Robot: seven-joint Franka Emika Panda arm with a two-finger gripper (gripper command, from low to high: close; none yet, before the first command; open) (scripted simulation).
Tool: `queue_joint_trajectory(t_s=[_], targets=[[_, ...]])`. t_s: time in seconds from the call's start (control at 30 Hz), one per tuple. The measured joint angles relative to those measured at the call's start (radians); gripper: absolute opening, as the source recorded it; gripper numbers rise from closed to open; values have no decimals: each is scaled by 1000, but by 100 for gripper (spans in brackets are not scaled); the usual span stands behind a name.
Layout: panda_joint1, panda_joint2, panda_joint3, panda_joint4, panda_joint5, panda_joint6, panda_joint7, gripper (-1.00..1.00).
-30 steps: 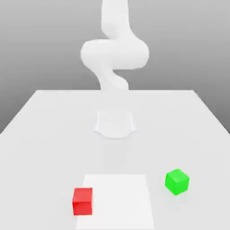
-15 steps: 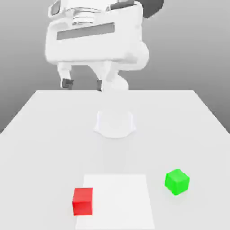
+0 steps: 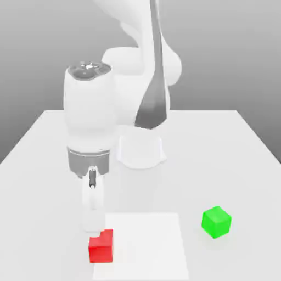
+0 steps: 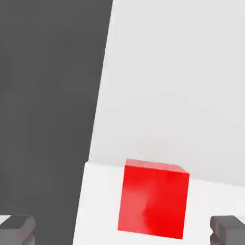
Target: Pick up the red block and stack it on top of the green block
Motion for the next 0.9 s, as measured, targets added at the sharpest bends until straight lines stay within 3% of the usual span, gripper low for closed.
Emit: queue_joint_trajectory(t_s=[0.13, 0.17, 0.4, 0.6, 0.9], targets=[[33, 142, -45, 17, -48, 115, 53, 0], [43, 171, -57, 21, -58, 139, 60, -100], [44, 175, -58, 22, -59, 145, 61, -100], [34, -11, -4, -12, 22, -6, 0, -100], [431, -209, 210, -133, 138, -73, -123, -100]])
